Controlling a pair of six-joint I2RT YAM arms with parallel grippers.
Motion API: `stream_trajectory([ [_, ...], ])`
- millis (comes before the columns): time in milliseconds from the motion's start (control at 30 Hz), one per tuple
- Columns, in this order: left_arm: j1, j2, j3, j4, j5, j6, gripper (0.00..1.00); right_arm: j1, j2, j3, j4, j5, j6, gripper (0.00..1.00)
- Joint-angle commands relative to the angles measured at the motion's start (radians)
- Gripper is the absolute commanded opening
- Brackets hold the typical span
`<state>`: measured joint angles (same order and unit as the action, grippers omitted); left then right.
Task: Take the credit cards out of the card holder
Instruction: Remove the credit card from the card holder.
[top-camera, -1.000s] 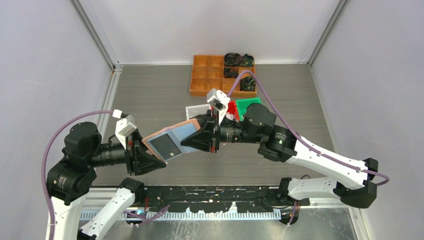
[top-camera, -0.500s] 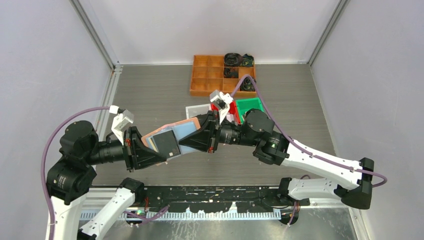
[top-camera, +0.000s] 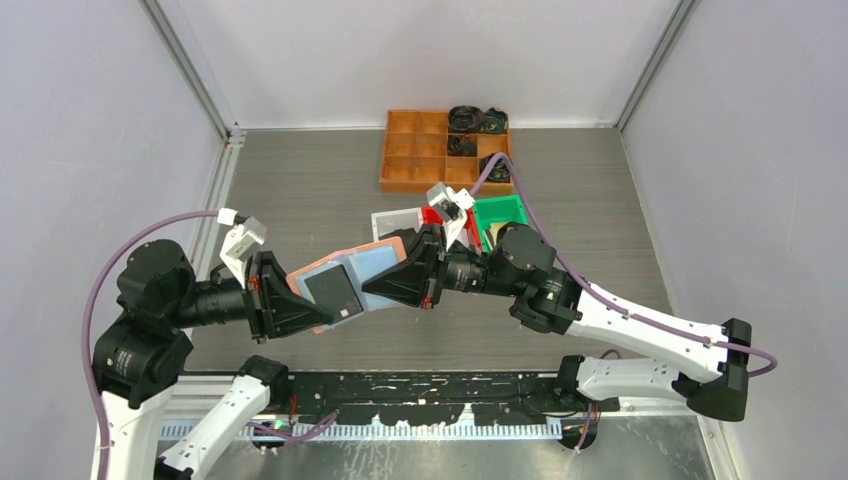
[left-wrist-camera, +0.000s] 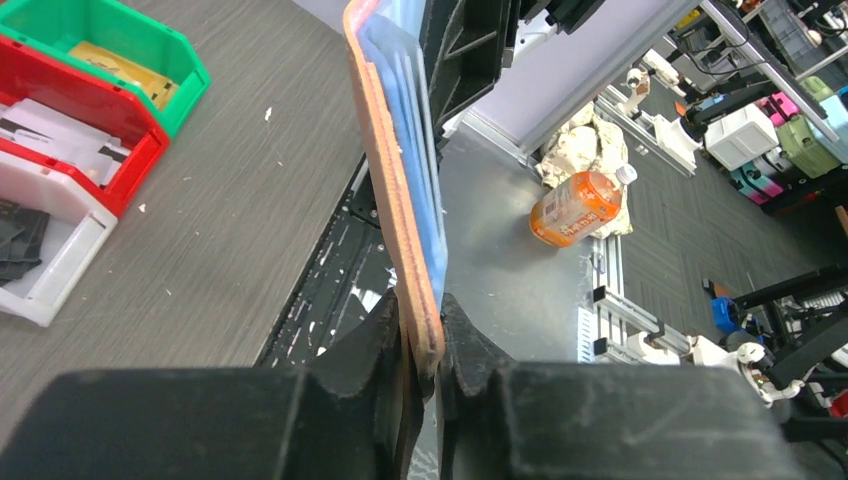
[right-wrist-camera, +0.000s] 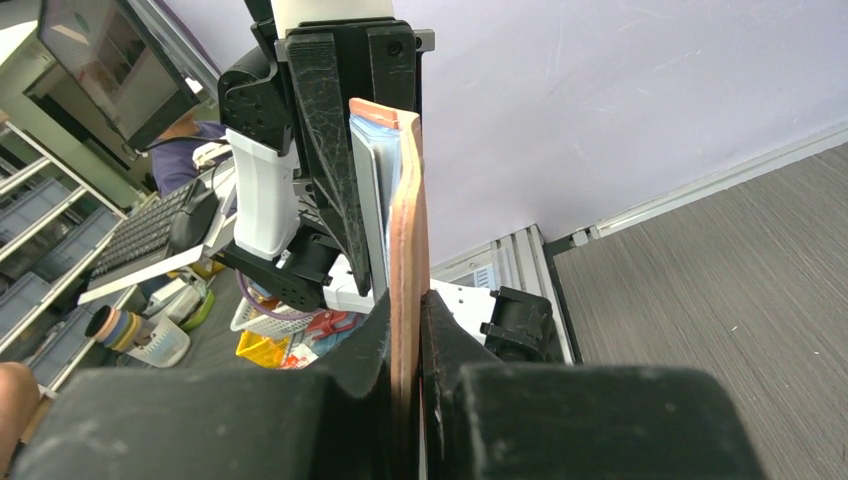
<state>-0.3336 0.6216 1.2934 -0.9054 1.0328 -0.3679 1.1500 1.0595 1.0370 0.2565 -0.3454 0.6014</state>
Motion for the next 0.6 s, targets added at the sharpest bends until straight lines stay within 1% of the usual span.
stream_trajectory([
  [0, -0.001, 0.011, 0.035, 0.068, 0.024, -0.028, 0.09, 0.001, -0.028, 0.001, 0.105, 0.014, 0.034, 0.02],
  [100, -0.001, 0.014, 0.035, 0.068, 0.018, -0.026, 0.03, 0.001, -0.028, -0.001, 0.095, 0.016, 0.052, 0.14],
  [167, -0.001, 0.013, 0.037, 0.062, -0.006, -0.023, 0.02, -0.002, -0.036, 0.009, 0.057, 0.039, 0.058, 0.30],
  [233, -0.001, 0.017, 0.039, 0.052, -0.037, -0.014, 0.01, -0.011, -0.054, 0.035, -0.026, 0.092, 0.047, 0.44],
  [300, -0.001, 0.023, 0.038, 0.030, -0.069, 0.006, 0.00, -0.024, -0.090, 0.071, -0.101, 0.162, 0.031, 0.54],
  [367, -0.001, 0.035, 0.033, -0.006, -0.117, 0.025, 0.00, -0.041, -0.126, 0.108, -0.152, 0.215, 0.018, 0.59],
  [467, -0.001, 0.074, 0.038, -0.088, -0.176, 0.059, 0.00, -0.049, -0.166, 0.162, -0.207, 0.274, 0.004, 0.60],
  [500, -0.001, 0.095, 0.044, -0.117, -0.190, 0.071, 0.00, -0.049, -0.170, 0.174, -0.215, 0.279, 0.007, 0.59],
  [567, -0.001, 0.125, 0.056, -0.171, -0.196, 0.106, 0.00, -0.049, -0.156, 0.192, -0.210, 0.240, 0.019, 0.58],
])
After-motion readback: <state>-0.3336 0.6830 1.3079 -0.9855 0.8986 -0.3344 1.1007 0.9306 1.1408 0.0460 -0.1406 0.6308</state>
